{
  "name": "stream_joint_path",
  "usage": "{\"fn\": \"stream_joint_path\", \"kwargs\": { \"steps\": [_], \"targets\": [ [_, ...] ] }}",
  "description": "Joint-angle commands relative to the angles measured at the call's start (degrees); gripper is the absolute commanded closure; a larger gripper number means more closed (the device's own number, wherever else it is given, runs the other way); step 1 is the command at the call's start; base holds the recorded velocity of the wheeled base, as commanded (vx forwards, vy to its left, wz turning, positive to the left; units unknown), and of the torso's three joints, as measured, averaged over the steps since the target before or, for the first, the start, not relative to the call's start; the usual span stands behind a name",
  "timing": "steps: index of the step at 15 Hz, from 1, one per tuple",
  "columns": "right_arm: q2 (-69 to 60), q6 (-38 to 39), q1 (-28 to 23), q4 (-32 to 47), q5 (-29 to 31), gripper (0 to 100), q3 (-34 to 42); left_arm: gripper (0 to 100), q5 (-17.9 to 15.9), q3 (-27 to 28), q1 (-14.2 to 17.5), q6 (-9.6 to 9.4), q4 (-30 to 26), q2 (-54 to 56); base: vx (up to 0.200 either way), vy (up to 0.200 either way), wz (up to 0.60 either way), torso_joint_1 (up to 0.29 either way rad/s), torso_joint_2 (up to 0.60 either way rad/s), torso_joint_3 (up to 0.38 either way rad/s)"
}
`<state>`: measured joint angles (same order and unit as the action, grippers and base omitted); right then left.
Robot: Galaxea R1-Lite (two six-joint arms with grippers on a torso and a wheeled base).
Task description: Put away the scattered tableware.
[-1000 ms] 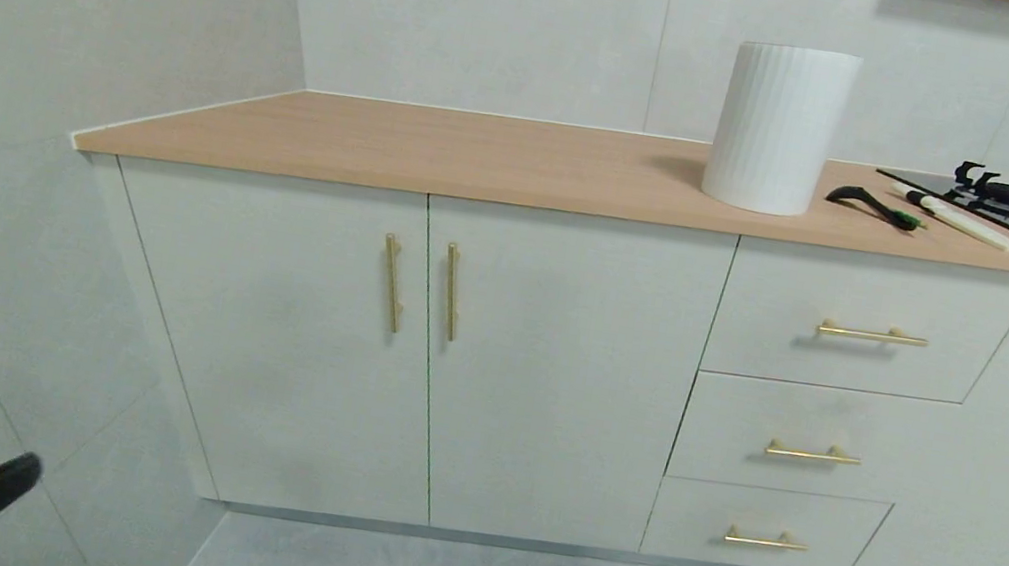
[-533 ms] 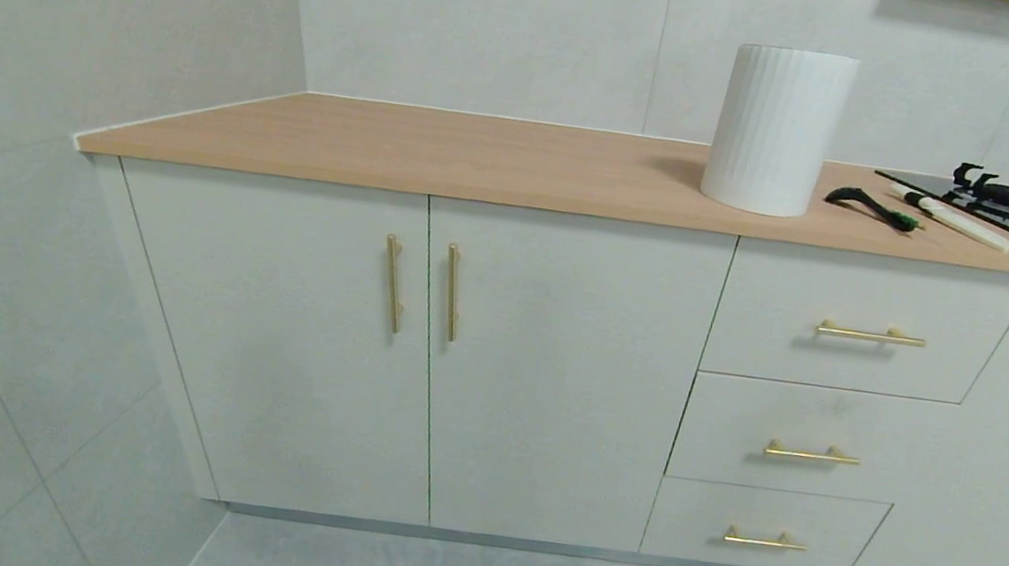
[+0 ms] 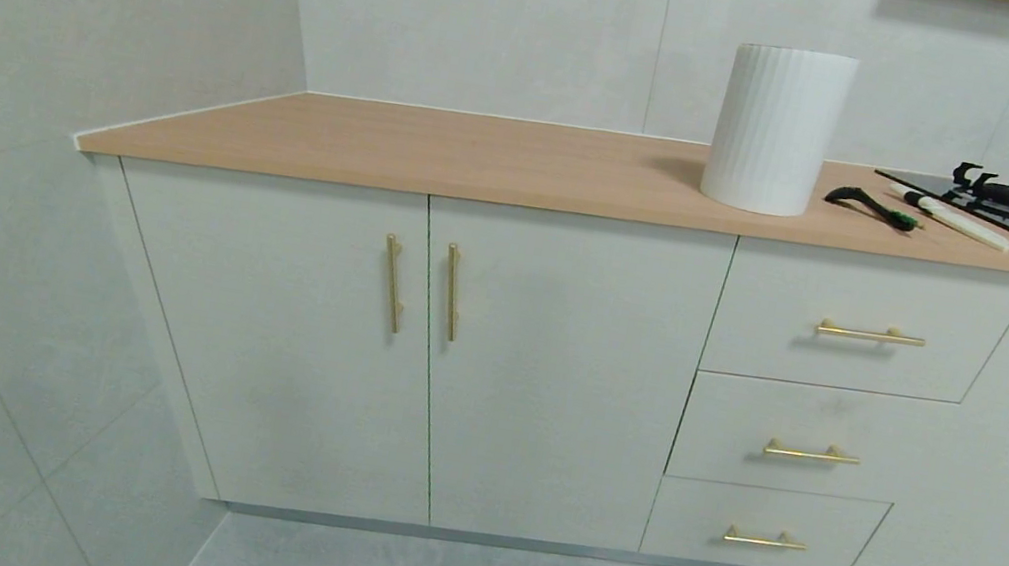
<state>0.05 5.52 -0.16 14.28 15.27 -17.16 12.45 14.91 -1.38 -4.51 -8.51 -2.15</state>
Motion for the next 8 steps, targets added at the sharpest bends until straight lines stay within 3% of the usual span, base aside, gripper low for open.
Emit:
{"fn": "stream_joint_path", "kwargs": {
  "steps": [1,4,8],
  "targets": [
    [-0.05,-0.07,-0.02,-4.7,-0.07,0,6.09,0,-0.49,-6.21,1.29,-0.24,4.11,2.15,0.0,0.0,0.0,0.0,0.0,0.0],
    [-0.05,-2.89,-0.02,-16.65,-4.11,0,16.99,0,-3.13,-14.47,1.29,-1.99,10.18,2.15,0.0,0.0,0.0,0.0,0.0,0.0],
    [0.04,-3.33,-0.02,-14.45,-11.14,0,17.16,0,-10.16,-14.91,1.29,-1.29,11.15,2.15,0.0,0.0,0.0,0.0,0.0,0.0]
  ]
}}
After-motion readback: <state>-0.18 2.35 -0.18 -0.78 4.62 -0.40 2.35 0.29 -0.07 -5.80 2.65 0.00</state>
